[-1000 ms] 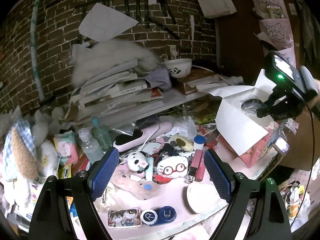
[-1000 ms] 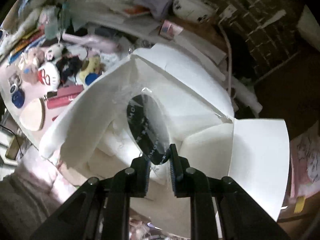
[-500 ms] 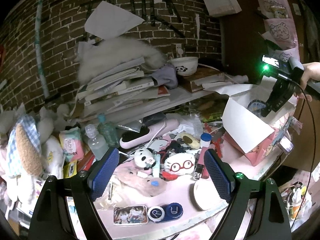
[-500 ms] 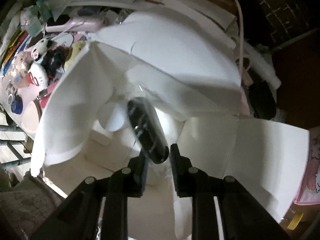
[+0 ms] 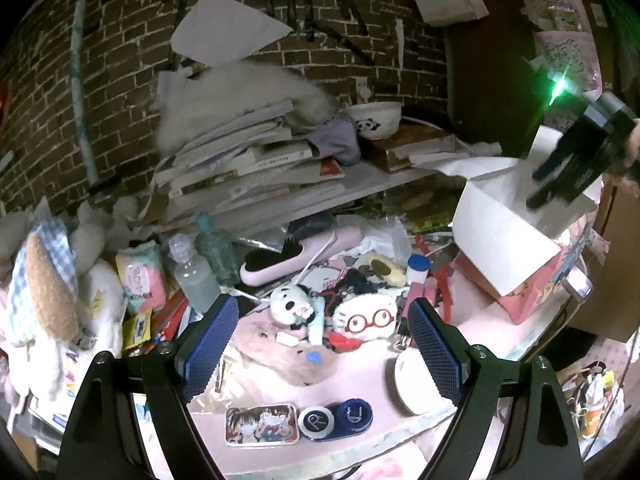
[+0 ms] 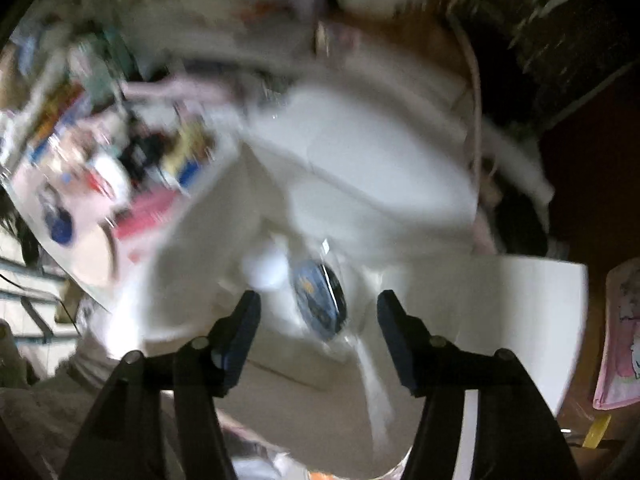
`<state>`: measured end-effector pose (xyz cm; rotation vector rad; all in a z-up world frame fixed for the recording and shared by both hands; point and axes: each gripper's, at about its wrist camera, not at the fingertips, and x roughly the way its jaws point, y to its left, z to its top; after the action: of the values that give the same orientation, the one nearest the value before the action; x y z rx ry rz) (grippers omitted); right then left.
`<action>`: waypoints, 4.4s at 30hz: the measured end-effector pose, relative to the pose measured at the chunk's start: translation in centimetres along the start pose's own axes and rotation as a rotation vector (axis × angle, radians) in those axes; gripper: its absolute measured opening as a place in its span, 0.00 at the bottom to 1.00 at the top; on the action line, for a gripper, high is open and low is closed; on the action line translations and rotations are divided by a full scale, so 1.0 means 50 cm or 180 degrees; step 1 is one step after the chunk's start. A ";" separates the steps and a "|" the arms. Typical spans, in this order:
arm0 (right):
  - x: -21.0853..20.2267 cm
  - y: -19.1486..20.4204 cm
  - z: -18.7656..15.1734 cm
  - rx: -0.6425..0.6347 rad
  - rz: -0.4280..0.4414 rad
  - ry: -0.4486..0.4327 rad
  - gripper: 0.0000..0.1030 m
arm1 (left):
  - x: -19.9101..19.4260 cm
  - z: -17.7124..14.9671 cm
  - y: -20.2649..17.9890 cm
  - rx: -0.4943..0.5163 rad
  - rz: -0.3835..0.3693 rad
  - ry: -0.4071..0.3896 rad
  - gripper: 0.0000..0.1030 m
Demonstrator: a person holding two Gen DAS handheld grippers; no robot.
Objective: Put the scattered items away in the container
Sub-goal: 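Lift the black compact with the right gripper into the pink box and release, then grasp the blue contact-lens case with the left gripper, then carry the blue lens case in the left gripper into the pink box and release, then grasp the white sponge puff with the right gripper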
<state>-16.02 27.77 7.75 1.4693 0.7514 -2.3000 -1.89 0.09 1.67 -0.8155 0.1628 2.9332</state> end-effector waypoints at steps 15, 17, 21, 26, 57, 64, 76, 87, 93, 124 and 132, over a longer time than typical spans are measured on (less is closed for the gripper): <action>0.001 0.427 -0.112 -0.0276 0.0815 -0.2124 0.87 | 0.032 -0.106 0.044 -0.0166 0.0116 0.0194 0.82; 0.060 0.469 -0.118 -0.0220 0.0862 -0.2086 0.87 | 0.036 -0.116 0.040 -0.0126 0.0116 0.0215 0.82; 0.122 0.494 -0.150 -0.0037 0.0778 -0.2104 0.87 | 0.050 -0.137 0.034 -0.0053 0.0138 0.0266 0.82; 0.153 0.484 -0.171 0.0008 0.0751 -0.2018 0.87 | 0.068 -0.158 0.022 -0.0014 -0.0035 0.0252 0.82; 0.155 0.412 -0.183 0.0395 0.0737 -0.2096 0.87 | 0.074 -0.028 -0.032 0.0303 -0.0074 -0.0100 0.56; 0.153 0.390 -0.202 0.0424 0.0855 -0.2128 0.87 | 0.026 0.133 -0.112 0.0363 -0.0462 -0.0472 0.56; 0.158 0.346 -0.280 0.0448 0.1139 -0.2034 0.87 | 0.178 0.272 -0.440 0.1116 -0.0920 0.0409 0.56; 0.143 0.331 -0.288 0.0493 0.1136 -0.2144 0.87 | 0.290 0.260 -0.481 0.1166 -0.0761 0.1297 0.56; 0.138 0.327 -0.278 0.0493 0.1072 -0.2200 0.87 | 0.332 0.252 -0.508 0.1186 -0.0842 0.1558 0.56; 0.185 0.453 -0.190 0.0334 0.0961 -0.2287 0.87 | 0.033 0.104 -0.084 0.0127 0.0132 0.0017 0.93; 0.214 0.471 -0.155 0.0444 0.0915 -0.2250 0.82 | 0.038 -0.002 0.024 -0.0217 0.0260 0.0299 0.93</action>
<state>-2.62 13.31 -10.72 0.6478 0.1661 -2.4177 -3.58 -1.02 0.69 -0.9797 0.1056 2.9927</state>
